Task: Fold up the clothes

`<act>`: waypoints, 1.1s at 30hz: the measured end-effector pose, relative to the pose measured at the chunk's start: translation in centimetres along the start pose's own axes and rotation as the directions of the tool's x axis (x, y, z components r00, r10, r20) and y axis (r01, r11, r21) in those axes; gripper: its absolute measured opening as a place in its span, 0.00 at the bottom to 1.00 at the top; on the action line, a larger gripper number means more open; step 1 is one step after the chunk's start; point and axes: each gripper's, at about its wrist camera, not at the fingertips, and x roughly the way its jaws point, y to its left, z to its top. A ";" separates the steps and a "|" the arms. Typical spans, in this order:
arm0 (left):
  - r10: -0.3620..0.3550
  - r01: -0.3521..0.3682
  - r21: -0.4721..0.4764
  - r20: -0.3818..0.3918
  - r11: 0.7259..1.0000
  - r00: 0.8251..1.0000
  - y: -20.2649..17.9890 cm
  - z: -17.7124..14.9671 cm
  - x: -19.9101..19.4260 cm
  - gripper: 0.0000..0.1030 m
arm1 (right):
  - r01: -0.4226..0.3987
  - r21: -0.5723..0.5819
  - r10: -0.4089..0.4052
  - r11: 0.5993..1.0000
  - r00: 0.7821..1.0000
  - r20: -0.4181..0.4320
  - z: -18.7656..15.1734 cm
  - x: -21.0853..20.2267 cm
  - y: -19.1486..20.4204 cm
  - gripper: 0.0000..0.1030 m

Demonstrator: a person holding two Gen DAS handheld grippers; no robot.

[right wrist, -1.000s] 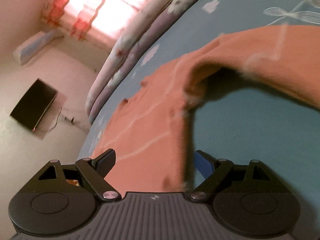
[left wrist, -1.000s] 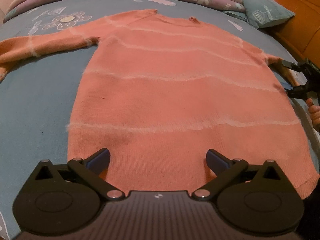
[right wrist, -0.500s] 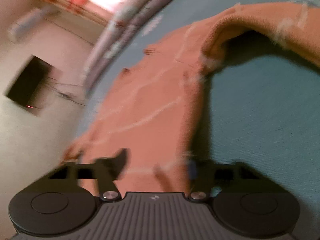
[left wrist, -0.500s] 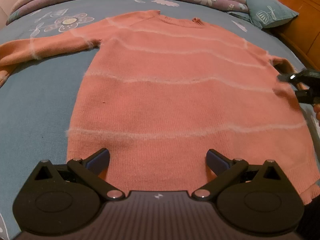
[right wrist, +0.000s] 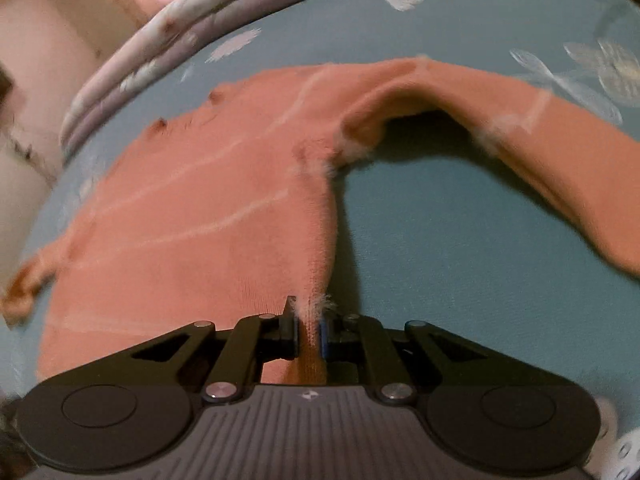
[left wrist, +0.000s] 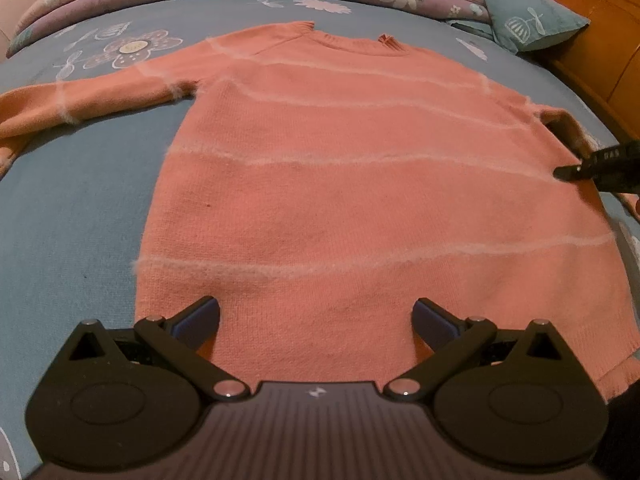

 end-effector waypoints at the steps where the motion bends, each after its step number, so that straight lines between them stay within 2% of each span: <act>1: 0.001 -0.001 0.009 -0.001 1.000 1.000 0.0 0.0 0.0 0.99 | 0.000 0.011 0.000 1.000 1.000 -0.002 -0.2 -0.2 0.1 0.13; 3: 0.006 -0.006 0.016 -0.002 1.000 1.000 -0.1 0.0 0.1 0.99 | -0.017 0.013 0.017 1.000 1.000 -0.007 -0.7 -0.9 0.4 0.21; 5: 0.010 -0.010 0.016 0.004 1.000 1.000 -0.1 0.0 0.2 0.99 | -0.081 0.051 0.082 0.995 0.996 -0.020 -1.3 -1.7 -0.1 0.47; 6: 0.012 -0.012 0.016 0.008 1.000 1.000 -0.1 -0.1 0.1 0.99 | -0.117 0.082 0.120 0.990 0.993 -0.023 -1.8 -2.1 -0.8 0.50; 9: 0.017 -0.017 0.032 0.010 0.999 1.000 -0.4 -0.2 0.1 0.99 | -0.209 0.171 0.215 0.963 0.976 -0.022 -4.6 -2.9 -2.9 0.53; 11: 0.016 -0.016 0.034 0.008 0.999 1.000 -0.4 -0.2 0.1 0.99 | -0.284 0.213 0.294 0.935 0.956 -0.015 -6.5 -3.4 -3.7 0.55; 14: 0.017 -0.017 0.028 0.004 0.999 1.000 -0.3 -0.1 0.1 0.99 | -0.344 0.211 0.352 0.915 0.936 0.002 -8.9 -4.1 -3.5 0.54; 15: 0.020 -0.020 0.028 0.002 0.999 1.000 -0.4 -0.1 0.1 0.99 | -0.333 0.195 0.338 0.922 0.941 0.009 -9.2 -4.3 -3.0 0.50; 16: 0.023 -0.023 0.030 0.001 0.999 1.000 -0.5 -0.1 0.1 0.99 | -0.305 0.175 0.309 0.936 0.951 0.009 -9.5 -4.5 -2.5 0.26; 17: 0.026 -0.026 0.033 0.000 0.999 1.000 -0.6 -0.1 0.1 0.99 | -0.254 0.152 0.257 0.955 0.966 0.000 -9.6 -4.6 -2.0 0.08; 20: 0.027 -0.026 0.032 -0.005 0.999 1.000 -0.6 -0.2 0.0 0.99 | -0.080 0.038 0.080 0.996 0.997 -0.003 -9.1 -6.1 0.5 0.08; 21: 0.025 -0.025 0.031 -0.007 0.999 1.000 -0.6 -0.2 0.0 0.99 | -0.030 -0.013 0.030 0.999 0.999 0.010 -8.7 -7.0 1.5 0.08; 25: 0.018 -0.018 0.031 -0.014 0.999 1.000 -0.4 -0.2 -0.2 0.99 | 0.066 -0.113 -0.064 0.991 0.998 0.018 -8.2 -8.2 3.8 0.08; 27: 0.017 -0.017 0.031 -0.016 0.999 1.000 -0.3 -0.2 -0.1 0.99 | 0.088 -0.108 -0.092 0.990 0.995 -0.030 -8.8 -6.8 3.6 0.08; 30: 0.006 -0.006 0.021 -0.009 1.000 1.000 -0.1 0.0 -0.5 0.99 | 0.073 -0.077 -0.076 0.994 0.997 -0.032 -9.7 -7.0 2.6 0.12; 32: -0.037 0.037 -0.008 0.030 0.999 0.999 1.0 0.4 -1.5 0.98 | 0.060 -0.056 -0.062 0.997 0.998 -0.029 -9.6 -7.4 2.5 0.24; 33: -0.058 0.059 -0.023 0.052 0.998 0.997 1.6 0.7 -2.0 0.98 | 0.065 -0.056 -0.066 0.996 0.998 -0.021 -9.7 -7.5 2.5 0.26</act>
